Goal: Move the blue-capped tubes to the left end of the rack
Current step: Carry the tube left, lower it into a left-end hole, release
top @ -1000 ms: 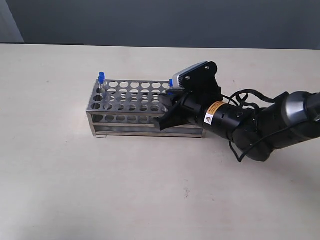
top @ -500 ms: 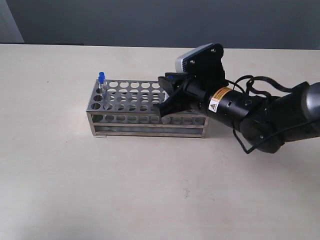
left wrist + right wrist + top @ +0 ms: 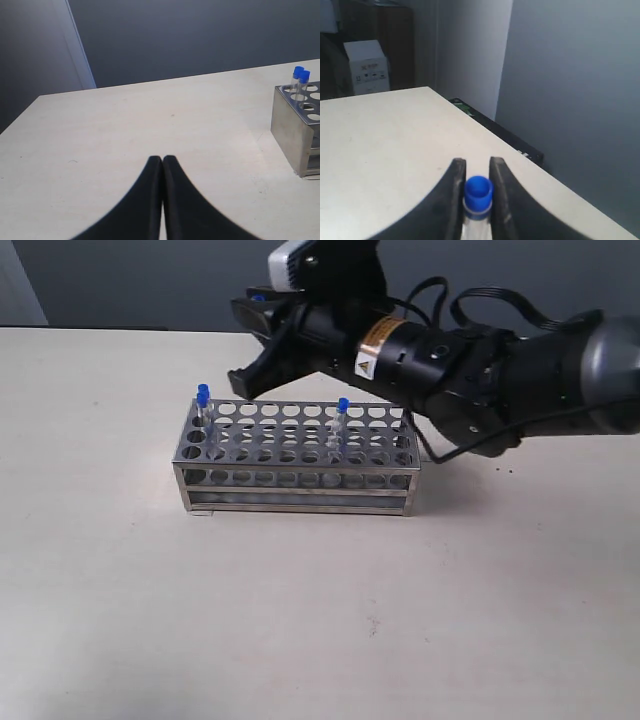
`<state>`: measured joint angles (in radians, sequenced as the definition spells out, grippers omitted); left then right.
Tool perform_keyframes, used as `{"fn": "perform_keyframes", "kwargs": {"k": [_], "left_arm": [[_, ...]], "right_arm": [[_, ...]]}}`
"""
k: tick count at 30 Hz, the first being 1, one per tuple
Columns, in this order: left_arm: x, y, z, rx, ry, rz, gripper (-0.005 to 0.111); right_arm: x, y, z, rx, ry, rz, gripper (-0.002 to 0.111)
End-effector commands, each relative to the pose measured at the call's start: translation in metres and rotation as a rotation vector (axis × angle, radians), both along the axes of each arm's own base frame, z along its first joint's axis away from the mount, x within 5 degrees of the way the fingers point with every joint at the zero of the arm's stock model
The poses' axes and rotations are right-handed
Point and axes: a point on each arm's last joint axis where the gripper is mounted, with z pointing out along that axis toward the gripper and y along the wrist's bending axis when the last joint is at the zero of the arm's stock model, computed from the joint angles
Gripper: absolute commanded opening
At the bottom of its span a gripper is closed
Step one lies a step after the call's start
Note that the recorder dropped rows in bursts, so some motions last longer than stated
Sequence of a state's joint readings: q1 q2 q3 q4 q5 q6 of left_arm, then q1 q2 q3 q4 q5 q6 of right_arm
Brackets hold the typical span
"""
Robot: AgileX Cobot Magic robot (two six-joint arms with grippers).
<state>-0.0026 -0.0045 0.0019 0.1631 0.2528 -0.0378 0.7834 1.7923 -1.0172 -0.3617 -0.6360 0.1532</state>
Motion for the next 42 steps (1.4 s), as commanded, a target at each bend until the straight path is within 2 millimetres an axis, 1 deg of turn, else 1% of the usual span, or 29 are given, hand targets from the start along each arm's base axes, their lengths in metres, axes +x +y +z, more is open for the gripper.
{"fn": "perform_keyframes", "kwargs": {"k": [1,4,6,9,14,17,21,27,34,36,40,41,42], "left_arm": [[0.000,-0.001,0.002,-0.004,-0.011,-0.009,0.000],[0.000,-0.001,0.002,-0.004,-0.011,-0.009,0.000],[0.000,-0.001,0.002,-0.004,-0.011,-0.009,0.000],[0.000,-0.001,0.002,-0.004,-0.011,-0.009,0.000],[0.000,-0.001,0.002,-0.004,-0.011,-0.009,0.000],[0.000,-0.001,0.002,-0.004,-0.011,-0.009,0.000],[0.000,-0.001,0.002,-0.004,-0.011,-0.009,0.000],[0.000,-0.001,0.002,-0.004,-0.011,-0.009,0.000],[0.000,-0.001,0.002,-0.004,-0.011,-0.009,0.000],[0.000,-0.001,0.002,-0.004,-0.011,-0.009,0.000],[0.000,-0.001,0.002,-0.004,-0.011,-0.009,0.000],[0.000,-0.001,0.002,-0.004,-0.011,-0.009,0.000],[0.000,-0.001,0.002,-0.004,-0.011,-0.009,0.000]], "right_arm": [[-0.002,0.033,-0.011,-0.028,0.006,0.062,-0.001],[-0.002,0.052,-0.020,-0.050,0.019,0.095,-0.001],[-0.001,0.060,-0.027,-0.064,0.022,0.106,-0.001],[0.003,0.067,-0.036,-0.067,0.039,0.110,-0.001],[0.007,0.076,-0.043,-0.051,0.072,0.113,-0.001],[0.008,0.079,-0.047,-0.056,0.072,0.122,-0.001],[0.011,0.082,-0.057,-0.074,0.086,0.121,-0.001],[0.012,0.084,-0.069,-0.097,0.109,0.118,-0.001],[0.014,0.084,-0.087,-0.119,0.151,0.109,0.000],[0.014,0.084,-0.088,-0.123,0.154,0.108,0.010],[0.014,0.084,-0.088,-0.121,0.153,0.109,0.040],[0.014,0.084,-0.086,-0.120,0.151,0.108,0.044],[0.014,0.084,-0.086,-0.121,0.151,0.107,0.045]]}}
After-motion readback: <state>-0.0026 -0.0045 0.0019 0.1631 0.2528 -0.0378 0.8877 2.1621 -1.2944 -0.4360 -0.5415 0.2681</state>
